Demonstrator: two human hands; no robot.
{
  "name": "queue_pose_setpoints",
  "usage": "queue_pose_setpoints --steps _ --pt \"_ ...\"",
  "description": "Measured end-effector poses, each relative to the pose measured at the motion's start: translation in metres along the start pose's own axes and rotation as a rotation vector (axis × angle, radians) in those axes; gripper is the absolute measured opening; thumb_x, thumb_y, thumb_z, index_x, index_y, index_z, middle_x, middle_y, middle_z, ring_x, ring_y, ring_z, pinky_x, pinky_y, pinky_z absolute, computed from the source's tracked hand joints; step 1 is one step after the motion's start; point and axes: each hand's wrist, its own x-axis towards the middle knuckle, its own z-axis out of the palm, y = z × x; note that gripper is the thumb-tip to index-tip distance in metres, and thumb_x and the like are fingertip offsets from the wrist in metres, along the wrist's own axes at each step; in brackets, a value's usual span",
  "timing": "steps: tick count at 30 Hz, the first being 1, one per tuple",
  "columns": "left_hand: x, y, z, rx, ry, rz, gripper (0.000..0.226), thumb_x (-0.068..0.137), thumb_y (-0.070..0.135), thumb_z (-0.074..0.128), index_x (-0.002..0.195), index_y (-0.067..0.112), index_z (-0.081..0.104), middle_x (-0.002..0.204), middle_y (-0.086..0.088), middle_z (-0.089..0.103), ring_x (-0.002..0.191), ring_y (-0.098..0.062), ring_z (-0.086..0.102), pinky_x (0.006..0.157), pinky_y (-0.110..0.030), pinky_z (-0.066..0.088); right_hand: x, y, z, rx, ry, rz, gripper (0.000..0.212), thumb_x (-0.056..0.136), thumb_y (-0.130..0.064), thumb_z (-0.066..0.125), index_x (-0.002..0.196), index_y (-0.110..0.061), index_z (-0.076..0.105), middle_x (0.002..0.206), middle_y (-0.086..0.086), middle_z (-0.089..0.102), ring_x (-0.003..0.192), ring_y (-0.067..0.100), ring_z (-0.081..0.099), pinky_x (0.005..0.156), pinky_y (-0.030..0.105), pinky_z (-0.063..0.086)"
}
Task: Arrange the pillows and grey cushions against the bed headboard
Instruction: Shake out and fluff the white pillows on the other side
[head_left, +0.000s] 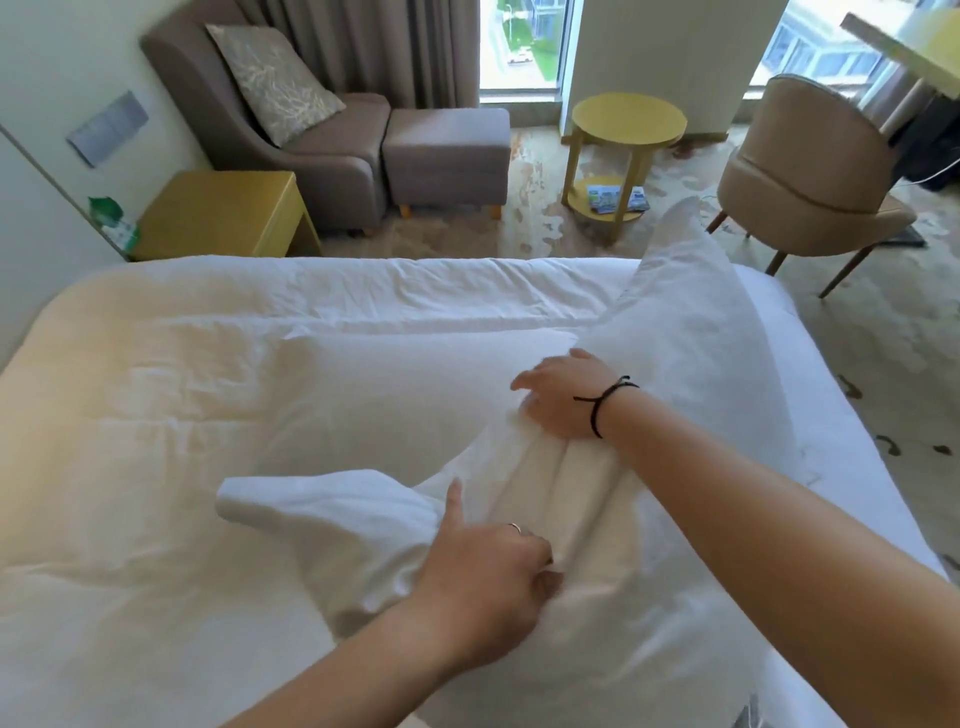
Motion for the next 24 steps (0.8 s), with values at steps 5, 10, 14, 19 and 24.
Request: queue_pose_setpoints --steps 5,10,14,19,24 --pt "0.013 -0.036 -0.018 -0.408 0.105 -0.287 0.051 0.082 0.077 0.037 0.086 0.033 0.063 0.082 0.015 0.062 0.091 -0.010 0.057 0.096 -0.041 0.043 -0.011 0.019 0.043 0.051 -0.262 0.088 0.040 0.097 -0.032 0.029 0.118 -0.026 0.062 0.136 -0.001 0.059 0.125 0.023 0.052 0.109 0.043 0.031" --pt "0.020 -0.060 -0.004 -0.216 -0.059 -0.598 0.108 0.059 0.095 0.038 0.143 0.027 0.035 0.140 -0.005 0.049 0.132 -0.029 0.037 0.105 -0.044 0.037 -0.028 0.024 0.064 0.166 -0.154 0.092 0.042 0.092 -0.042 0.025 0.106 -0.029 0.062 0.129 -0.006 0.063 0.117 0.017 0.054 0.103 0.040 0.027" --pt "0.012 -0.056 0.010 -0.075 -0.026 -0.577 0.107 0.050 0.103 0.025 0.121 0.029 0.054 0.119 0.002 0.068 0.116 -0.022 0.056 0.096 -0.041 0.033 -0.044 0.025 0.063 0.346 -0.169 0.118 0.078 0.073 -0.087 0.022 0.120 -0.037 0.059 0.135 -0.011 0.058 0.126 0.013 0.048 0.112 0.041 0.021" --pt "-0.003 -0.054 0.025 -0.064 0.043 -0.505 0.075 0.064 0.091 0.034 0.098 0.029 0.057 0.102 0.005 0.069 0.100 -0.022 0.063 0.075 -0.039 0.035 -0.067 0.029 0.062 0.258 -0.236 0.026 0.116 0.043 -0.105 0.036 0.140 -0.042 0.041 0.145 -0.018 0.045 0.138 0.012 0.034 0.119 0.039 0.011" --pt "-0.021 -0.047 0.039 -0.030 0.162 -0.396 0.042 0.090 0.067 0.031 0.086 0.028 0.047 0.095 -0.001 0.069 0.089 -0.031 0.064 0.066 -0.038 0.033 -0.079 0.016 0.060 0.227 -0.144 -0.013 0.069 0.061 -0.090 0.049 0.106 -0.038 0.056 0.105 -0.018 0.059 0.110 0.014 0.053 0.112 0.038 0.023"
